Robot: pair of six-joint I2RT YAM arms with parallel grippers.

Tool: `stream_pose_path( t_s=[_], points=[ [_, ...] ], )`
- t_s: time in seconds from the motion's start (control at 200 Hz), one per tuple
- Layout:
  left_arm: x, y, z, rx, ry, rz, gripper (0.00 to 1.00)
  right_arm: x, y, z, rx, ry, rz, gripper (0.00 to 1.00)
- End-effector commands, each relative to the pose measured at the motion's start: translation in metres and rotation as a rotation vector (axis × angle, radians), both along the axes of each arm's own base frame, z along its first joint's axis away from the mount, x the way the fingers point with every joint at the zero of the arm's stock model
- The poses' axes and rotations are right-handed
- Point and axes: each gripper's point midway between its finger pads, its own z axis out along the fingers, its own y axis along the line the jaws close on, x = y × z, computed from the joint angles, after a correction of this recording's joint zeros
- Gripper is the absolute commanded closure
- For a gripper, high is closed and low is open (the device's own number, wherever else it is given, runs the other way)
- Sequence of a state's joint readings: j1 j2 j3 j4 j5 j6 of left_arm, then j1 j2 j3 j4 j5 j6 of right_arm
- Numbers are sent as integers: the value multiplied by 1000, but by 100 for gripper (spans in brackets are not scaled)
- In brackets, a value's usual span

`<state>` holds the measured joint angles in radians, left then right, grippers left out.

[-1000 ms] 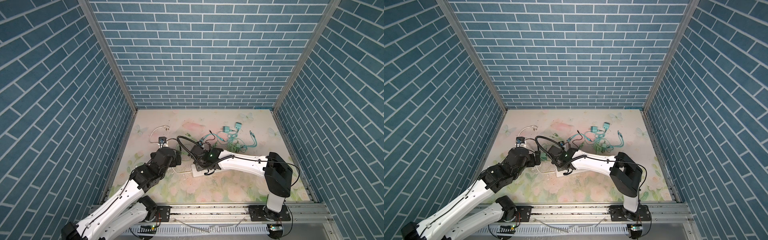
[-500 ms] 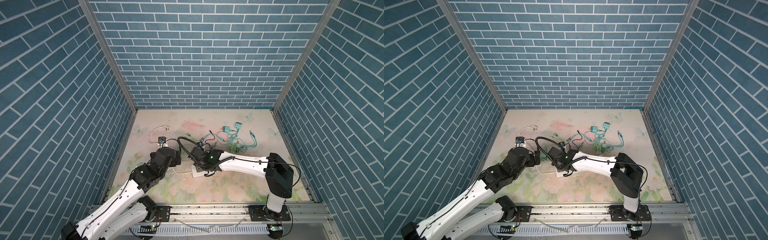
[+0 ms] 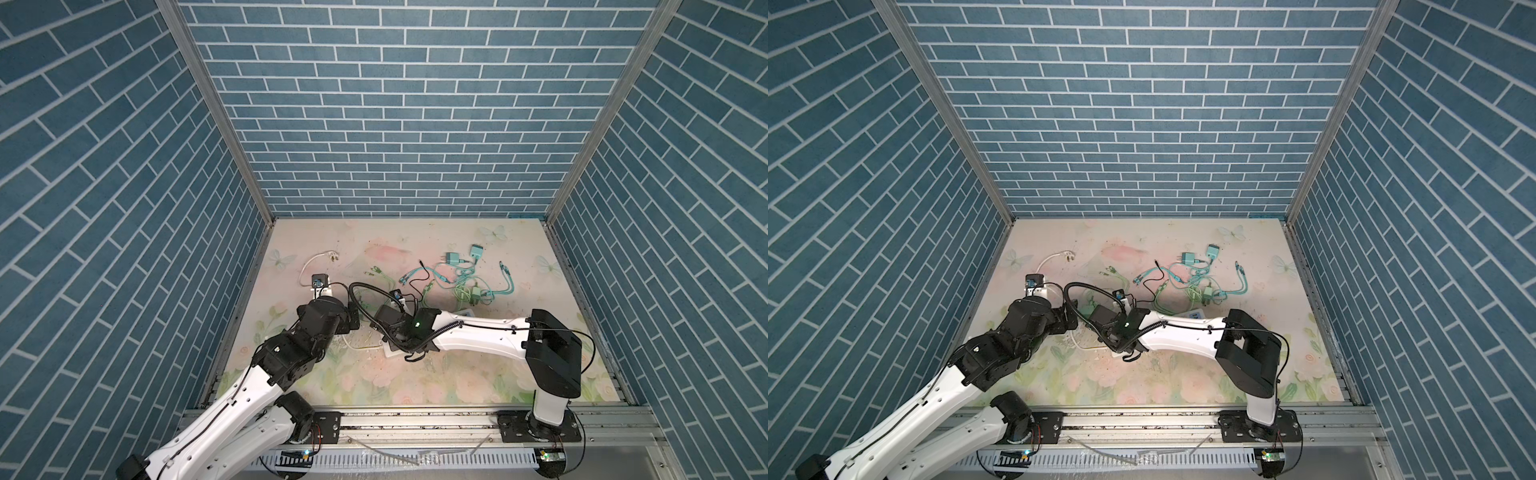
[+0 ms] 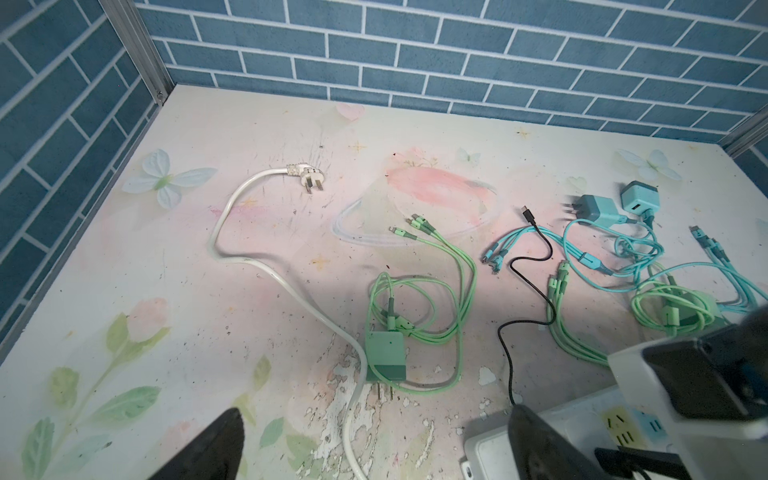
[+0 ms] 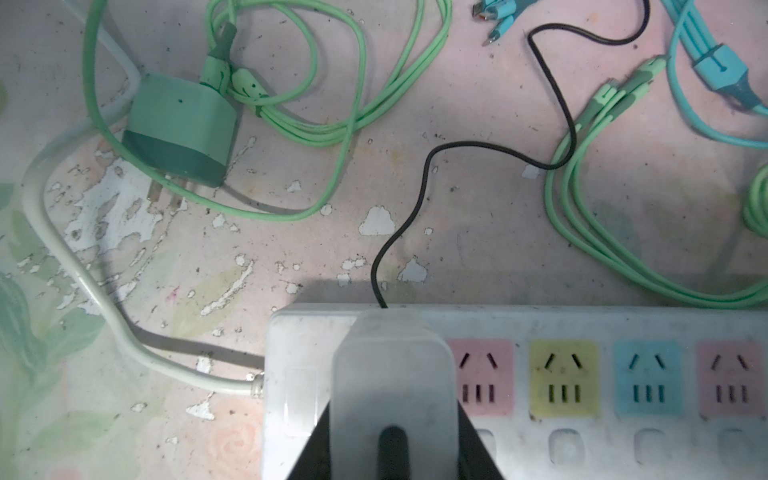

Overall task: Insert the plug
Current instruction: 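Press the white charger down into the socket with the right gripper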

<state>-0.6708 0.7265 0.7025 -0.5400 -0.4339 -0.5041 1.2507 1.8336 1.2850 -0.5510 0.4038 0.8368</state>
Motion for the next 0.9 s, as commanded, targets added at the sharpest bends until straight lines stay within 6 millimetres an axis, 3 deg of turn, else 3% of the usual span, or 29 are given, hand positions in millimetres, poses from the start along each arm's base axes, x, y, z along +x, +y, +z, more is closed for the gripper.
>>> stream_pose_path(
  t_s=[0.0,0.21,0.465,0.59,0.65,0.73,0.895],
  points=[
    [-3,10,-8,35,3,25,0,-33,-26,-44,-89,95,1,100],
    [-4,8,-7,35,22,12,1,-30,-29,-52,-117,98,38,100],
    [-6,12,-4,26,9,33,0,-32,-9,-65,-78,158,100,100],
    [-5,13,-5,41,13,36,0,-29,-6,-58,-68,152,119,100],
    [-4,13,-8,52,19,39,0,-25,-2,-51,-53,147,133,91],
    [-3,13,-11,64,32,45,0,-20,4,-37,-41,151,162,71],
    [-1,13,-15,74,41,53,0,-13,8,-9,-21,128,189,57]
  ],
)
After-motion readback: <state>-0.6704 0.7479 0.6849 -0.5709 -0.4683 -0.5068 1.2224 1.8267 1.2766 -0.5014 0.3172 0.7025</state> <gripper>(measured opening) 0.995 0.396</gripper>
